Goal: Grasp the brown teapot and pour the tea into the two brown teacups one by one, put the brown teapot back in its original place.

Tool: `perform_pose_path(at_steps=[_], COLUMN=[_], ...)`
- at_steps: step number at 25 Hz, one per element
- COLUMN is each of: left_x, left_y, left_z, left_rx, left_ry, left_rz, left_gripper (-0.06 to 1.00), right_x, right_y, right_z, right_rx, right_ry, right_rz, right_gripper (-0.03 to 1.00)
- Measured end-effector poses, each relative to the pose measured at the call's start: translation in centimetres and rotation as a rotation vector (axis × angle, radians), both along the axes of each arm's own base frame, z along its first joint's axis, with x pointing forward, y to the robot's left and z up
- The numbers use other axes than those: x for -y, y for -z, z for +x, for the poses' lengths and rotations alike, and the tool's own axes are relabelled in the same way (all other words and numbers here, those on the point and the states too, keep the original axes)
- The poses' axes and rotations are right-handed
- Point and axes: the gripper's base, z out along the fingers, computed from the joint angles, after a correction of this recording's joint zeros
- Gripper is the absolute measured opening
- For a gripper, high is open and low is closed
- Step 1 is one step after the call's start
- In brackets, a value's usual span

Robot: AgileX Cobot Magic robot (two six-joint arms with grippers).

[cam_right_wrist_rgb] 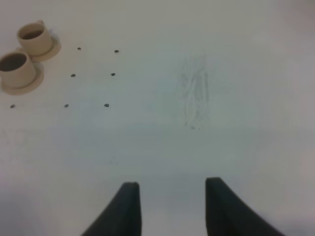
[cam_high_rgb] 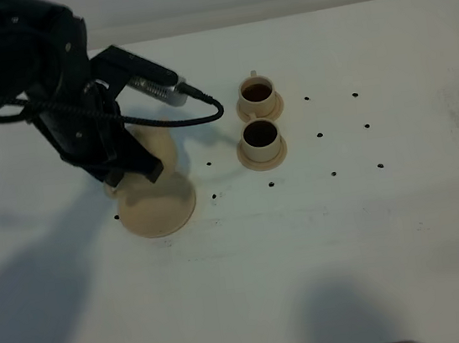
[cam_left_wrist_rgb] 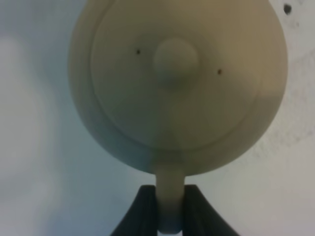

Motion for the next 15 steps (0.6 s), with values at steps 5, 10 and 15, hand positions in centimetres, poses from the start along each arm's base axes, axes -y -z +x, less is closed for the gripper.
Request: perform_pose_path(at_steps=[5,10,15], left_x=[-0.8,-1.1,-1.3], left_y=[1.3,2.7,3.6], left_z=[-2.1,-3.0,-3.4], left_rx=[0.002,-0.003,-0.002], left_ry=[-0.092,-0.160,-0.174], left_rz=[-0.039,-0.049,-0.054], left_gripper=[0.17,0.17,0.17], right_x=[0.0,0.0,0.0], right_y=[0.0,0.0,0.0], right_z=[0.0,0.0,0.0], right_rx=[0.000,0.000,0.000], right_ry=[0.000,0.000,0.000], right_rz=[0.000,0.000,0.000], right_gripper=[0.31,0.31,0.31])
